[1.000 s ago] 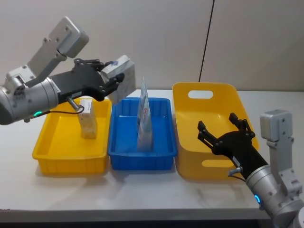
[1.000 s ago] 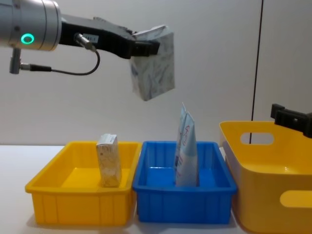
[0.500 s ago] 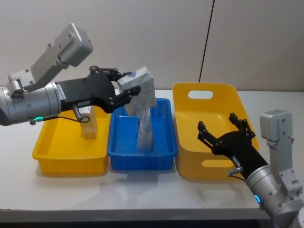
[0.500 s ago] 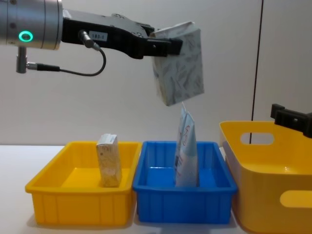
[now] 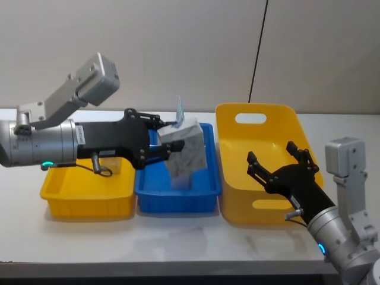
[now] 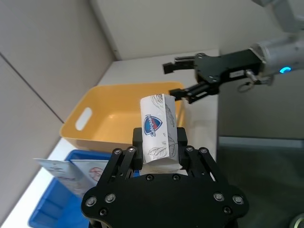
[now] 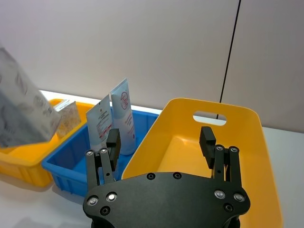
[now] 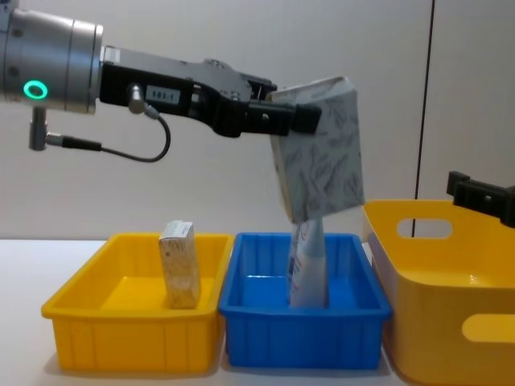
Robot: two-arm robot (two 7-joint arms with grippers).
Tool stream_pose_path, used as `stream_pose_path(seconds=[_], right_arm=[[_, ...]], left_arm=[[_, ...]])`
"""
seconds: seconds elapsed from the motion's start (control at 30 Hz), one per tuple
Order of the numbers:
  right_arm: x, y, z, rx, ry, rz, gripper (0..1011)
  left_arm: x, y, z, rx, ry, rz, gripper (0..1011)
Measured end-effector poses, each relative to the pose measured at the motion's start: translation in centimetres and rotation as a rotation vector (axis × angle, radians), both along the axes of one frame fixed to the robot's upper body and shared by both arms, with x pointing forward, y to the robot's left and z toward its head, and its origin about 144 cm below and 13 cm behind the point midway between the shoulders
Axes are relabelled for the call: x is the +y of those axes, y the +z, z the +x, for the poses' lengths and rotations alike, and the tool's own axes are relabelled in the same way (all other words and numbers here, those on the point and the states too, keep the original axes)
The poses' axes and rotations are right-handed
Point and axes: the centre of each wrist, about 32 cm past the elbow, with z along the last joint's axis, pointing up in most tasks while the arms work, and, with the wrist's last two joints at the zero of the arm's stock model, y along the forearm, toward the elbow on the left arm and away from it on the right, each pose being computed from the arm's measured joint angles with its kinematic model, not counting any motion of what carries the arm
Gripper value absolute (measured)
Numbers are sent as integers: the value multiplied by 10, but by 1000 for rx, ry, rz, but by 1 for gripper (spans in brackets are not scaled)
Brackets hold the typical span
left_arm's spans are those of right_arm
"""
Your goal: Bimanual collaborative sorting of washing and personal care products
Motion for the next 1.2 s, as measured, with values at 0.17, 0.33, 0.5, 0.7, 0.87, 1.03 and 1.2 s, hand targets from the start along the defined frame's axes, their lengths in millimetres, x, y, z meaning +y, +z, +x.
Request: stream_pose_path(seconds=[0.17,0.33,0.5,0.7,0.87,1.03,1.2], right_arm=[[0,0,0,0,0,0,1000],[0,0,0,0,0,0,1000],[0,0,0,0,0,0,1000],[0,0,0,0,0,0,1000],[0,0,0,0,0,0,1000],[0,0,0,0,0,0,1000],[0,0,0,0,0,0,1000]], left_arm=[[2,-4,0,19,-30,12,358],[5,-7,-1,35,-53,25,358],[7,-10,-2,47,-70,34,358],[7,-13,-2,58,-91,40,358],[7,-14,-3,69,-114,45,358],[6,-14,-4,75,-132,49,358],[6,-15,-4,80,-141,50,358]])
